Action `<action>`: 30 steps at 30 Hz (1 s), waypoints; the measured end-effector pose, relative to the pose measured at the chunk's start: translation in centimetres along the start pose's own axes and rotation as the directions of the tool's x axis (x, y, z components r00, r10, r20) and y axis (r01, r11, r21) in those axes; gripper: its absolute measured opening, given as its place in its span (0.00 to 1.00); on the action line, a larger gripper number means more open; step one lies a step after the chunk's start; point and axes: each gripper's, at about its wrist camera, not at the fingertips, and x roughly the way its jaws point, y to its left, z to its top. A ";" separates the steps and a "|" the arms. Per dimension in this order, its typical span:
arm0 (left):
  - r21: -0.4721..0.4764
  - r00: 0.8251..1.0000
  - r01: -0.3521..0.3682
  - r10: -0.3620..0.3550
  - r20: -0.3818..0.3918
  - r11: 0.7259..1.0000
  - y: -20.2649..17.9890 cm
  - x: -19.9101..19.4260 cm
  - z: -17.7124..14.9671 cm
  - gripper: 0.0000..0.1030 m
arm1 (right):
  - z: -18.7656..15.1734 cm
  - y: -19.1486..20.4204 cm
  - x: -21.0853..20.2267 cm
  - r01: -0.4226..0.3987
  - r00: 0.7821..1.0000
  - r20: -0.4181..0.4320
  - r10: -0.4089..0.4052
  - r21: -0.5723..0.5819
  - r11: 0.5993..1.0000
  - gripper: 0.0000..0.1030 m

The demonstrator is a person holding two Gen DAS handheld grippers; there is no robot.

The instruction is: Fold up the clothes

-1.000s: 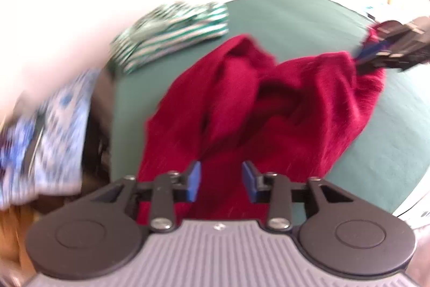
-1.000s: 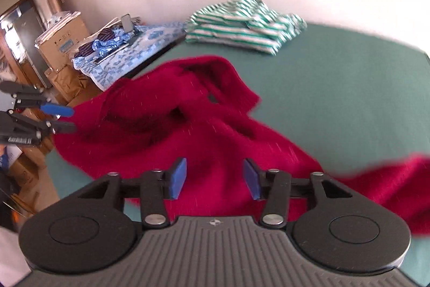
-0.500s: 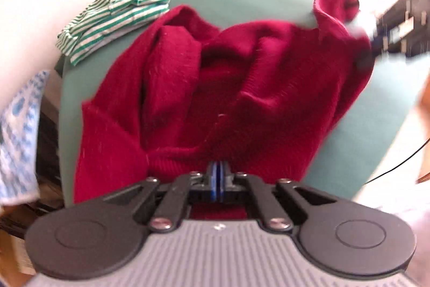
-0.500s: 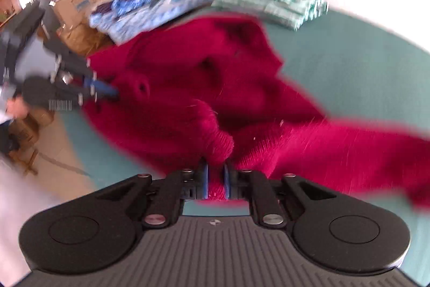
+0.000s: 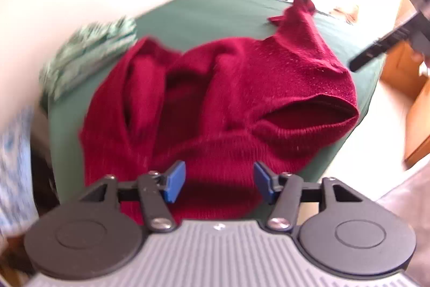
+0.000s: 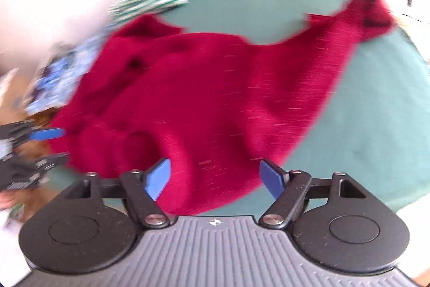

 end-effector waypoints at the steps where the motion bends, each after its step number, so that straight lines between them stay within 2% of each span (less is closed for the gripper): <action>1: 0.055 1.000 -0.014 0.013 0.012 0.998 -0.6 0.7 0.3 0.68 | 0.3 -0.5 0.4 0.033 0.999 0.002 -0.033 0.025 0.999 0.70; 3: 0.085 0.999 -0.006 0.010 -0.036 0.996 -0.3 3.1 1.2 0.75 | 0.9 -2.0 1.1 0.065 0.998 -0.008 -0.065 0.092 0.994 0.67; 5: 0.114 0.996 0.002 0.007 -0.084 0.993 0.0 5.4 2.1 0.74 | 1.1 -2.9 1.9 0.088 0.996 -0.004 -0.088 0.114 0.990 0.65; 7: 0.100 0.993 0.024 -0.012 -0.121 0.995 0.7 7.1 3.0 0.75 | 1.0 -3.3 2.4 0.114 0.993 -0.002 -0.115 0.112 0.987 0.65; 11: -0.073 0.985 0.043 -0.054 -0.163 0.996 2.0 8.4 3.8 0.78 | 0.8 -3.6 3.1 0.123 0.991 0.027 -0.127 0.122 0.985 0.63; 12: -0.130 0.985 0.043 -0.064 -0.162 0.991 2.2 8.7 4.0 0.83 | 0.7 -3.6 3.2 0.125 0.991 0.035 -0.130 0.127 0.984 0.63; 13: -0.187 0.985 0.040 -0.070 -0.159 0.982 2.2 8.7 4.0 0.94 | 0.6 -3.6 3.3 0.126 0.990 0.042 -0.133 0.133 0.983 0.66; 14: -0.244 0.985 0.036 -0.075 -0.155 0.969 2.3 8.8 3.9 0.99 | 0.5 -3.6 3.4 0.122 0.990 0.049 -0.130 0.139 0.983 0.73; 15: -0.263 0.983 0.014 -0.062 -0.172 0.965 1.8 8.9 4.0 0.99 | 0.5 -3.8 3.3 0.093 0.993 0.054 -0.102 0.150 0.984 0.77; 16: -0.281 0.981 -0.008 -0.048 -0.190 0.960 1.4 9.0 4.0 0.99 | 0.4 -4.1 3.3 0.064 0.996 0.059 -0.074 0.160 0.985 0.86; 17: -0.257 0.981 -0.046 -0.005 -0.192 0.965 0.6 8.7 3.9 0.99 | 0.4 -4.3 3.4 0.038 0.997 0.062 -0.049 0.166 0.985 0.92; 19: -0.212 0.976 -0.101 0.055 -0.213 0.972 -0.5 8.5 3.8 0.99 | 0.6 -4.0 3.6 0.022 0.998 0.055 -0.030 0.135 0.991 0.93; 21: -0.167 0.966 -0.156 0.116 -0.230 0.974 -1.5 8.2 3.7 0.99 | 0.9 -3.7 3.8 0.006 0.999 0.047 -0.010 0.104 0.995 0.89; 22: -0.162 0.962 -0.167 0.125 -0.242 0.972 -1.4 8.2 3.5 0.99 | 1.1 -3.6 4.0 -0.003 0.999 0.042 -0.001 0.088 0.996 0.75; 23: -0.158 0.958 -0.178 0.134 -0.253 0.971 -1.3 8.2 3.2 0.99 | 1.2 -3.4 4.1 -0.011 0.999 0.038 0.009 0.073 0.997 0.68; 25: -0.146 0.952 -0.198 0.155 -0.263 0.969 -0.9 8.2 2.7 0.96 | 1.6 -3.2 4.5 -0.019 0.999 0.041 0.017 0.060 0.998 0.62; 26: -0.154 0.956 -0.182 0.139 -0.258 0.971 -0.6 8.1 2.6 0.93 | 1.8 -3.2 4.8 -0.027 0.999 0.040 0.024 0.064 0.998 0.44; 27: -0.163 0.960 -0.166 0.122 -0.252 0.973 -0.2 8.0 2.6 0.82 | 2.0 -3.2 5.0 -0.038 0.999 0.040 0.035 0.072 0.997 0.28; 28: -0.157 0.963 -0.151 0.110 -0.245 0.976 -0.2 7.8 2.7 0.62 | 2.2 -3.5 5.0 -0.065 0.997 0.040 0.062 0.093 0.994 0.18; 29: -0.145 0.963 -0.153 0.114 -0.245 0.978 -0.2 7.4 2.8 0.47 | 2.4 -3.7 4.9 -0.092 0.995 0.045 0.087 0.112 0.989 0.18; 30: -0.135 0.963 -0.156 0.120 -0.241 0.979 -0.4 6.9 2.8 0.26 | 2.6 -3.8 4.5 -0.116 0.991 0.076 0.107 0.120 0.986 0.17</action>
